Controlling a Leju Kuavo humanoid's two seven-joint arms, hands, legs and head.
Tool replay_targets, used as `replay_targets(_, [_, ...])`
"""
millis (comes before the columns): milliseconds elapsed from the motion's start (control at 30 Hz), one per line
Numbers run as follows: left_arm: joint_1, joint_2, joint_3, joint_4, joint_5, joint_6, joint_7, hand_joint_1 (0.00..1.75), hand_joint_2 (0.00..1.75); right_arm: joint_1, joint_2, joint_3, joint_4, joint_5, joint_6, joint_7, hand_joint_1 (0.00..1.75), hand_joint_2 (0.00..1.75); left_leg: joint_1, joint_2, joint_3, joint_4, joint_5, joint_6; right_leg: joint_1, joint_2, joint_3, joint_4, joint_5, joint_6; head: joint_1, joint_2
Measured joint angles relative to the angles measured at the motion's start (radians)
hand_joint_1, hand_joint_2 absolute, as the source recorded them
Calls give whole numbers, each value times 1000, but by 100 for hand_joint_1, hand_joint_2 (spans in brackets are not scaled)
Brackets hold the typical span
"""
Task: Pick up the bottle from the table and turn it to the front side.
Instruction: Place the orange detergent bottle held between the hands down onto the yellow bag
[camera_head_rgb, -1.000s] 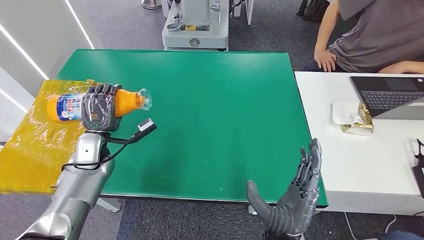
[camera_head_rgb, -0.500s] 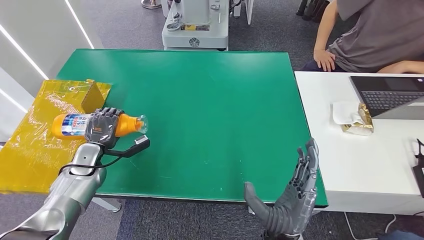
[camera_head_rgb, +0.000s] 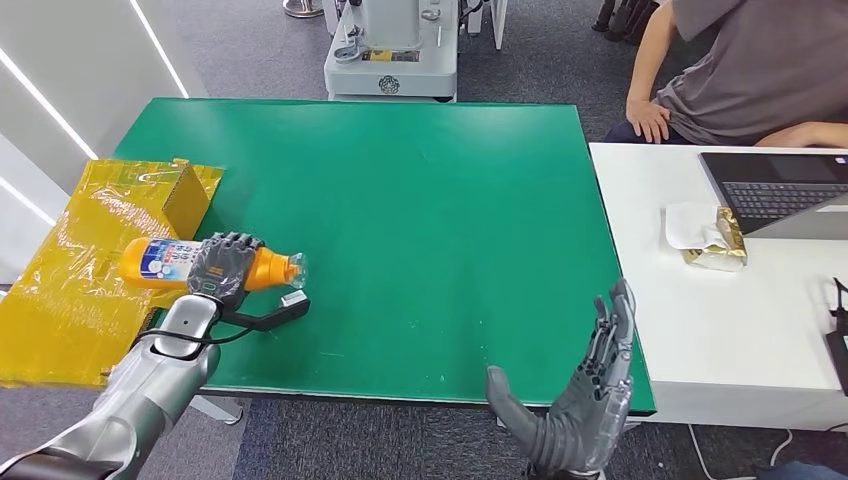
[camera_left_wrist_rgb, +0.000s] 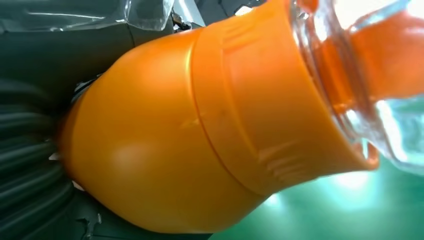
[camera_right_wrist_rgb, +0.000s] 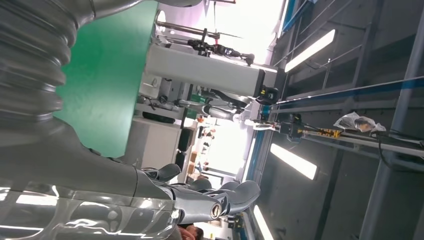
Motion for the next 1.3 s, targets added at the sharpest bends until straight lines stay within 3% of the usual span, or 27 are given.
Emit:
replay_targets(433, [-24,-10,-32,23,6,-22,19,172,175,12,0,-4,0,30,0,0,0,175,0,0,0,0,0,0,0,0,0,0,0,0,0,0])
replay_targets(467, [-31,-10,-32,24,5,-31,27,138,175,12,0,-4,0,31,0,0,0,175,0,0,0,0,0,0,0,0,0,0,0,0,0,0])
replay_targets(567, [-47,-9,-32,29,3,-53,46,10,175,12,0,-4,0,34,0,0,0,175,0,0,0,0,0,0,0,0,0,0,0,0,0,0])
replay_targets(600, [-51,-10,-32,30,3,-59,54,0,175,12,0,-4,0,35,0,0,0,175,0,0,0,0,0,0,0,0,0,0,0,0,0,0])
replay_targets(1300, [-58,-8,-32,40,0,-108,180,0,175,18,0,-9,4,29,0,0,0,175,0,0,0,0,0,0,0,0,0,0,0,0,0,0])
